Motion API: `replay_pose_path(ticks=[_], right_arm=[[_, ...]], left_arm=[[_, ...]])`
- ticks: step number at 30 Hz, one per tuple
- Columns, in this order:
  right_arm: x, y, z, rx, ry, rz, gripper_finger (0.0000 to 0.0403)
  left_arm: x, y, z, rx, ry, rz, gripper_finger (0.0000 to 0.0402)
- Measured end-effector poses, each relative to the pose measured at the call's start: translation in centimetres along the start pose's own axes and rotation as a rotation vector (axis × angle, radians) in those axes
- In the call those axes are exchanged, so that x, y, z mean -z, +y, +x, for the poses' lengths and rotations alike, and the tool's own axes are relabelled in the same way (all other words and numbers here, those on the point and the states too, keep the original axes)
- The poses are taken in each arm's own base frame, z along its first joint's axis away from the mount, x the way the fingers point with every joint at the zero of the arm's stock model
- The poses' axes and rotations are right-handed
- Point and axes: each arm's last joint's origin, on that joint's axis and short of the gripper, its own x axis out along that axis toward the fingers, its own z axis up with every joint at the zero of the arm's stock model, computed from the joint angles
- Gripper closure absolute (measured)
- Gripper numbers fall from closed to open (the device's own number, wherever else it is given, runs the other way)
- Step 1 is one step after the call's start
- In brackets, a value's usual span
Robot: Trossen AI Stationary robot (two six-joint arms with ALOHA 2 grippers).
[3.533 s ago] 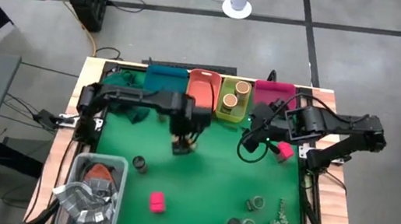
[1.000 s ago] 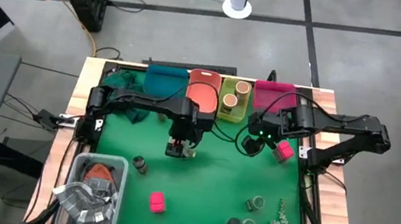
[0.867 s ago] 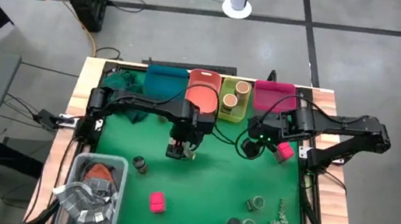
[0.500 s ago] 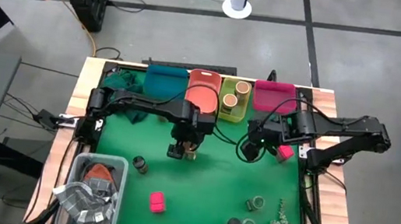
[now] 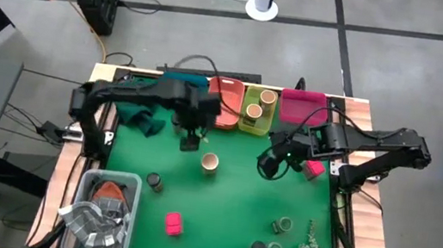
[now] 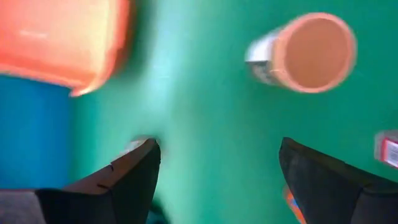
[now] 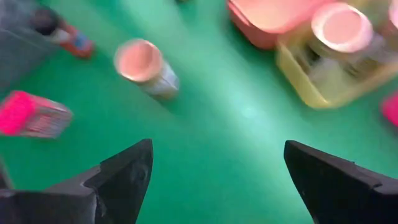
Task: Sort spices by type
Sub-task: Put the yellow seasoning bottle into the yellow bin
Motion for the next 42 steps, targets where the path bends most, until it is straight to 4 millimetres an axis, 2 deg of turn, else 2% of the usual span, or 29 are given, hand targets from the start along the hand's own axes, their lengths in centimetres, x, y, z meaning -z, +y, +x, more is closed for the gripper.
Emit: replay_pose_path(ticks=[5, 11, 15, 21, 27, 32, 37, 42], right_arm=[[0.1, 3.0, 2.7, -0.054, -0.023, -0.125, 0.0015], [0.9, 6.5, 7.3, -0.083, -0.024, -0.369, 0.0015], [0.5, 7.7, 9.3, -0.071, -0.015, -0.464, 0.0015], [-1.7, 8.6, 10.7, -0.063, -0.048, -0.534, 0.0011], [-4.0, 8.1, 13.6, -0.069, -0.001, -0.502, 0.0004], [-5.6, 8.4, 14.8, -0.137, 0.016, -0.487, 0.0003], [-6.3, 8.6, 16.0, -0.156, 0.03, -0.515, 0.0003], [-6.0, 8.7, 16.9, -0.168, 0.051, -0.529, 0.0003]], left_arm=[[2.2, 1.5, -3.2, -0.058, -0.14, -0.107, 0.0086], [6.4, 1.2, -5.8, -0.135, -0.292, -0.185, 0.0086], [9.1, 0.9, -6.7, -0.131, -0.372, -0.261, 0.0086], [11.9, 0.7, -7.9, -0.112, -0.43, -0.347, 0.0086], [12.8, 0.6, -8.9, -0.097, -0.477, -0.394, 0.0086], [13.1, 0.6, -9.1, -0.096, -0.482, -0.394, 0.0086], [13.2, 0.6, -9.0, -0.102, -0.471, -0.367, 0.0086], [13.2, 0.6, -9.0, -0.118, -0.468, -0.343, 0.0086]])
